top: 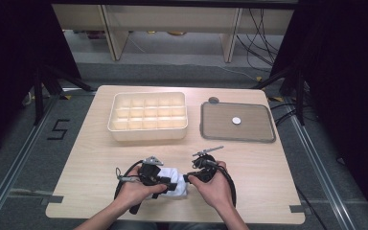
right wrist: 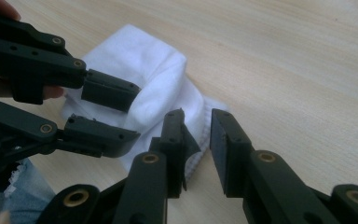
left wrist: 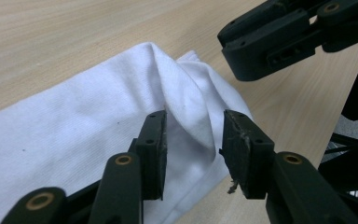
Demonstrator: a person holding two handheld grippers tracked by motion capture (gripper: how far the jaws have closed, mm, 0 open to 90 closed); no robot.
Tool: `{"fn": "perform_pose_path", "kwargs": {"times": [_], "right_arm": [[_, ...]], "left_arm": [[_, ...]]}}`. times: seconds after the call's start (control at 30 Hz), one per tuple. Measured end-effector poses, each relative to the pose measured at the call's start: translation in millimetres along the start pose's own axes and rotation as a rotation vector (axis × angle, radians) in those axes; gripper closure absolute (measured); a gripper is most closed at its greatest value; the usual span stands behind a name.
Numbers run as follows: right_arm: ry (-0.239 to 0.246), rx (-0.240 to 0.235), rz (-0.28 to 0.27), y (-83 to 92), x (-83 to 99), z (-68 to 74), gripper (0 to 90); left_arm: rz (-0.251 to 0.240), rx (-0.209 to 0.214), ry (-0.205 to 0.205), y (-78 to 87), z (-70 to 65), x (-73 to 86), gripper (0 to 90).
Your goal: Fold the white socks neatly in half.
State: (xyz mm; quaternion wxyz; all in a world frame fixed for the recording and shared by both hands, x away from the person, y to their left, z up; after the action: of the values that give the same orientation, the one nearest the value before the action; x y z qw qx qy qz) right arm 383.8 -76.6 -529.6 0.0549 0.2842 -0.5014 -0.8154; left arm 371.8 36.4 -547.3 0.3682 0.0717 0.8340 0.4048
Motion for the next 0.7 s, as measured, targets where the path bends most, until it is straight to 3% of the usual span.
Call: {"fn": "perform_pose_path", "kwargs": {"times": [0.1, 0.13, 0.17, 0.23, 0.33, 0.7], "right_arm": [[-0.025, -0.008, 0.034, -6.0, 3.8, 2.2, 76.1], [-0.022, -0.015, 0.035, -8.7, 4.4, 2.2, 76.8], [-0.019, -0.015, 0.040, -10.3, 5.0, 1.8, 77.9], [-0.027, -0.012, 0.049, -12.0, 6.6, 2.1, 80.4], [-0.021, -0.009, 0.051, -13.4, 7.3, 0.3, 82.3], [-0.031, -0.015, 0.050, -13.7, 7.4, 0.7, 82.9]], "left_arm": [[0.002, -0.018, 0.000, -2.9, 0.9, 0.3, 63.6], [0.013, -0.022, -0.018, -3.2, 1.7, 1.1, 65.6], [0.009, -0.009, -0.015, -4.6, 0.8, 0.8, 67.6], [0.011, -0.027, -0.024, -4.9, 0.9, 0.6, 74.7], [0.001, 0.002, -0.027, -5.8, -1.8, -1.5, 86.8], [-0.018, 0.031, -0.061, 4.1, -14.8, -11.4, 88.0]]}}
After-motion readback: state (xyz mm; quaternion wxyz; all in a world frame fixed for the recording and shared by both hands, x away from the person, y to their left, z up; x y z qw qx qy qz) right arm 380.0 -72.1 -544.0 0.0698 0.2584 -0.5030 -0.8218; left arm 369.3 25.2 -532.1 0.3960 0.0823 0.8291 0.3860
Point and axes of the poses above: each handheld gripper's, and its own axes: y roughly backward along the jaws, x roughly out of its underside, z roughly to its left, the point moved 8 cm from there along -y, roughly forward along the jaws, and after that the axes turned 5 degrees about z, right-handed, at the moved point
